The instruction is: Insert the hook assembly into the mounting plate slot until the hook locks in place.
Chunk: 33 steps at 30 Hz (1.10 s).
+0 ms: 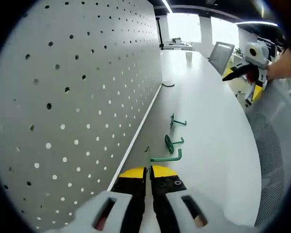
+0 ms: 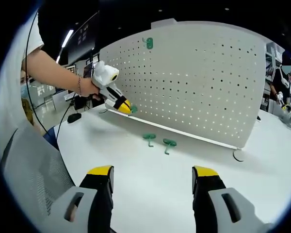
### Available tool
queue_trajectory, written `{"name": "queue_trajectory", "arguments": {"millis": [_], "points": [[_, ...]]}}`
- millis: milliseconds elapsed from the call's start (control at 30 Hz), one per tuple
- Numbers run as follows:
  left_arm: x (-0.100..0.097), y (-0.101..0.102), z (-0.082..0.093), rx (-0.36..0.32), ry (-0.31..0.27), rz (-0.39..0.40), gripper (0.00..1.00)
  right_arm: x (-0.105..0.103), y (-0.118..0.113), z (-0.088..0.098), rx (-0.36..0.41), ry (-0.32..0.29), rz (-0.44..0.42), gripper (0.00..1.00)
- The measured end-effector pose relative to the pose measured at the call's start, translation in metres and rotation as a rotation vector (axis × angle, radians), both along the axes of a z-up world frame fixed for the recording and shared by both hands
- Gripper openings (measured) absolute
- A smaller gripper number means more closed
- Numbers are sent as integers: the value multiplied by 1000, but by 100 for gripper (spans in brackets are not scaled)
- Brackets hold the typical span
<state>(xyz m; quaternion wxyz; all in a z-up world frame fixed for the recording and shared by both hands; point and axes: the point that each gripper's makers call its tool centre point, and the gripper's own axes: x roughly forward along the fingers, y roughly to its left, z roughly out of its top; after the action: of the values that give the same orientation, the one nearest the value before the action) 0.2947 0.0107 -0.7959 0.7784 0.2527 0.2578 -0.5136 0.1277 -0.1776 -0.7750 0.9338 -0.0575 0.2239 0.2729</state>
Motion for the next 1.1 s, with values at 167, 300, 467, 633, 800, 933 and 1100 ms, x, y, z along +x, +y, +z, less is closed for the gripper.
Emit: {"name": "queue_trajectory", "arguments": {"millis": [167, 300, 467, 633, 800, 933, 1100], "points": [[-2, -4, 19, -35, -53, 6, 3, 1, -2, 2, 5, -8, -9, 63], [-3, -6, 31, -78, -77, 33, 3, 2, -3, 3, 12, -13, -17, 63], [-8, -9, 46, -119, -105, 55, 3, 2, -5, 5, 19, -21, -27, 63], [-11, -10, 62, -168, -137, 85, 3, 3, -7, 7, 27, -26, -36, 63], [-19, -9, 79, -214, -168, 105, 4, 3, -7, 8, 27, -31, -38, 63], [-24, -6, 93, -256, -191, 129, 4, 3, -7, 9, 26, -33, -38, 63], [-35, 1, 109, -289, -246, 161, 4, 3, -7, 9, 23, -35, -37, 63]]}}
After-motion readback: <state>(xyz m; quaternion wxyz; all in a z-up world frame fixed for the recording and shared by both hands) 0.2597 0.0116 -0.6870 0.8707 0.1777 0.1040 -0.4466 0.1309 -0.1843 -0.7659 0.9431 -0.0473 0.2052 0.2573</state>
